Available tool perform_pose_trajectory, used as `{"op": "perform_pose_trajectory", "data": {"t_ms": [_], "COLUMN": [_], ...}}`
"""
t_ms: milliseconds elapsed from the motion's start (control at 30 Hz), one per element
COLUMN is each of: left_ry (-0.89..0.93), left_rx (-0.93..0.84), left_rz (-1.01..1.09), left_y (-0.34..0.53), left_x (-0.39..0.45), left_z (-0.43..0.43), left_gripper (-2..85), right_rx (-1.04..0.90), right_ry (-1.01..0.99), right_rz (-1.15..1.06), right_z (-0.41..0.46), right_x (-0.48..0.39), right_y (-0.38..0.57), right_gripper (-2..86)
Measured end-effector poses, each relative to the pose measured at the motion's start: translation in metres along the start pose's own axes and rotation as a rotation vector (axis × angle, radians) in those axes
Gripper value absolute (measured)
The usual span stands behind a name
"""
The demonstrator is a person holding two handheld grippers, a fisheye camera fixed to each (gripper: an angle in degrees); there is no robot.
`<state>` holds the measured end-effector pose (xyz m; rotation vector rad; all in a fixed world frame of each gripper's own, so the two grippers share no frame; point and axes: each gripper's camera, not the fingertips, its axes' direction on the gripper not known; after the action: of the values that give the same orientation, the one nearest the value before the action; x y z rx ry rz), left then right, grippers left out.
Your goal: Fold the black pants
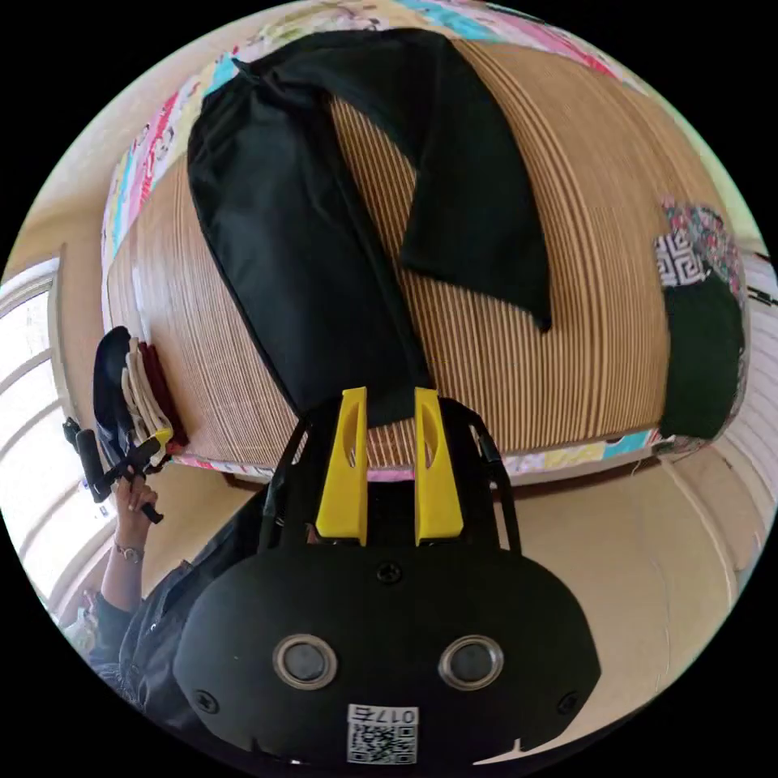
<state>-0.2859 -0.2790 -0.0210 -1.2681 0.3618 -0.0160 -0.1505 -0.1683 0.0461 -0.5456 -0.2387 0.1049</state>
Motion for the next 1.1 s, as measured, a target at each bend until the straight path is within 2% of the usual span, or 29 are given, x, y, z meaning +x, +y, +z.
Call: {"op": "perform_pose_trajectory", "data": {"t_ms": [67,167,367,467,567,633,667,733,767,800,900,1000,1067,1100], "left_ry": [0.02,0.021,-0.044,-0.111,-0.176,-0.151,-0.179,-0.241,-0.232,-0.207,-0.218,-0.318,-0.322,-0.315], "left_rx": [-0.074,-0.126,-0.116,-0.1,-0.129,-0.202,-0.155,-0.089,-0.063,-0.091,-0.132,-0.133,-0.104,-0.08], "left_rz": [-0.015,0.039,0.095,0.087,0.034,-0.016,-0.056,-0.093,-0.065,-0.04,-0.048,-0.123,-0.194,-0.248], "left_y": [-0.002,-0.023,-0.112,-0.151,-0.175,-0.181,-0.179,-0.175,-0.172,-0.168,-0.15,-0.127,-0.116,-0.111], "left_x": [0.012,0.052,0.131,0.162,0.179,0.181,0.185,0.192,0.198,0.201,0.197,0.187,0.182,0.181], "left_z": [0.029,0.054,0.082,0.098,0.127,0.154,0.159,0.161,0.162,0.166,0.165,0.158,0.15,0.145], "left_gripper": [6.1,7.8,10.1,10.3,10.2,9.9,8.6,5.6,3.6,2.1,0.9,0.3,0.1,0.0], "right_rx": [-0.098,-0.114,0.067,0.052,-0.046,0.008,0.034,0.006,-0.033,-0.047,-0.089,-0.217,-0.35,-0.326], "right_ry": [-0.008,-0.014,-0.238,-0.309,-0.18,-0.076,-0.025,-0.116,-0.235,-0.273,-0.254,-0.122,0.046,0.067], "right_rz": [0.027,-0.012,-0.062,-0.105,-0.134,-0.108,-0.108,-0.22,-0.29,-0.306,-0.354,-0.517,-0.613,-0.627], "right_z": [0.026,0.022,-0.032,-0.03,-0.004,-0.001,-0.002,0.002,0.005,0.007,0.011,0.018,0.021,0.015], "right_x": [0.031,0.061,0.106,0.114,0.116,0.121,0.123,0.124,0.127,0.13,0.144,0.15,0.16,0.165], "right_y": [0.004,-0.009,-0.063,-0.091,-0.103,-0.096,-0.089,-0.079,-0.069,-0.065,-0.042,-0.025,-0.019,-0.018], "right_gripper": [10.1,10.8,11.5,11.9,11.0,8.1,5.1,3.6,3.2,3.0,2.5,2.7,3.6,4.0]}}
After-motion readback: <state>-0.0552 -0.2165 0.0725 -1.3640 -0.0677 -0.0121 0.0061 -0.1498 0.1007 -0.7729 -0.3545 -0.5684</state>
